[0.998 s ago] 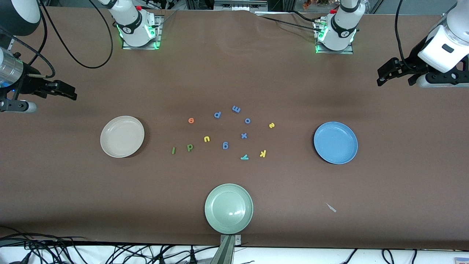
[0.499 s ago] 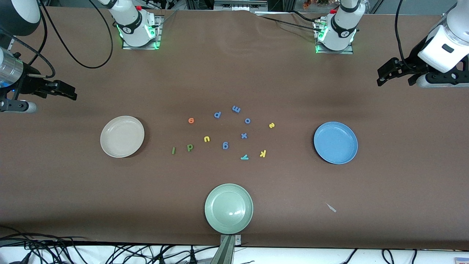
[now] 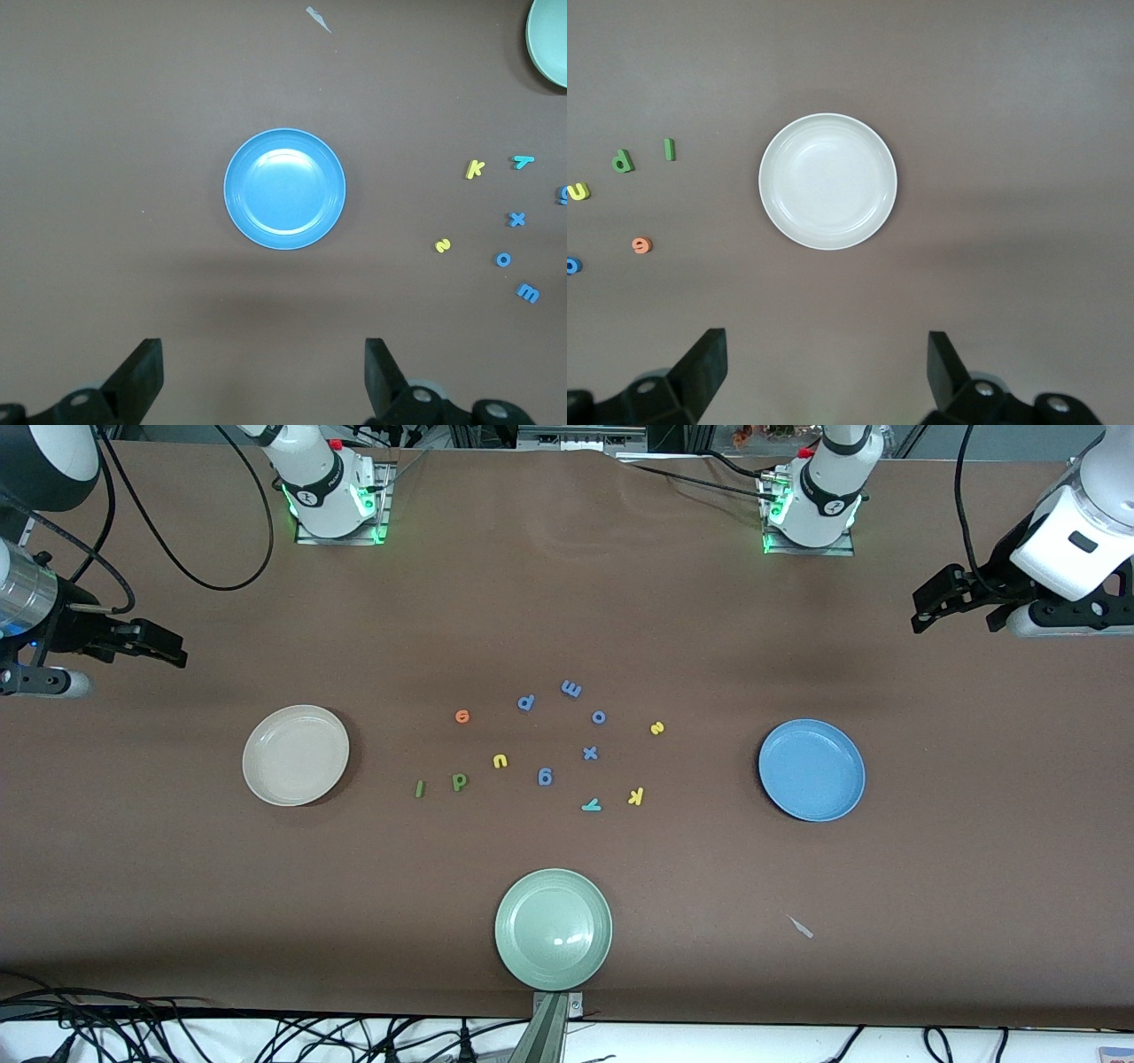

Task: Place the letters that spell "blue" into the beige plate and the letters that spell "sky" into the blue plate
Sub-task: 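Grasp the green letter l with the right gripper while the left gripper reaches letters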

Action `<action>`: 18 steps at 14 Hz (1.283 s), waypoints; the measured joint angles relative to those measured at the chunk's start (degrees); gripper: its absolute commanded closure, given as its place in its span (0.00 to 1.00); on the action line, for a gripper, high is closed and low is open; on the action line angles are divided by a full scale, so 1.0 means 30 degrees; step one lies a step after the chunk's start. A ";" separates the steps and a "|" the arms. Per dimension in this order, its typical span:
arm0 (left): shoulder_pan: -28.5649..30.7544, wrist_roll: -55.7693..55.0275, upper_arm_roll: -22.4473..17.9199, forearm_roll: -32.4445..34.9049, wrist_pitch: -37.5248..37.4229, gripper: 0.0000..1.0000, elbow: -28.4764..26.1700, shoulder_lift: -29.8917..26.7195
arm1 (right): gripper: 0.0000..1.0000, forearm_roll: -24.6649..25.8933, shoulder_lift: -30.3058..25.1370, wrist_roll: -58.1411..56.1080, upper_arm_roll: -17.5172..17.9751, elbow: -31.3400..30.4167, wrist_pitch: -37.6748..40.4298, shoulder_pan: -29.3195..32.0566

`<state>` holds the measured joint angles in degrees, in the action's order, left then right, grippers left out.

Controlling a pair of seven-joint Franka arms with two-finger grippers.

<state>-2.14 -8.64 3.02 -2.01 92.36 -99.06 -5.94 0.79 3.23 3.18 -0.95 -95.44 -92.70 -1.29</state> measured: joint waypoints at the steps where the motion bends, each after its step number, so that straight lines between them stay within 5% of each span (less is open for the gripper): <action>1: 0.0000 0.0000 0.0000 0.0000 0.0000 0.00 0.0000 0.0000 | 0.00 -0.0001 0.0080 0.0000 0.0022 -0.0004 -0.0010 -0.0118; 12: -0.0003 0.0000 0.0000 0.0000 -0.0029 0.00 0.0025 0.0000 | 0.00 -0.0108 0.4533 0.0117 0.0164 -0.0066 -0.4144 -0.3595; 18: -0.0004 0.0000 0.0000 0.0000 -0.0036 0.00 0.0032 0.0000 | 0.00 -0.1812 0.8031 0.2262 0.0177 -0.0071 -0.7954 -0.5043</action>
<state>-2.15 -8.64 3.02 -2.01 92.25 -98.96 -5.94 -4.64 27.32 9.97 -0.42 -95.65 -116.56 -16.42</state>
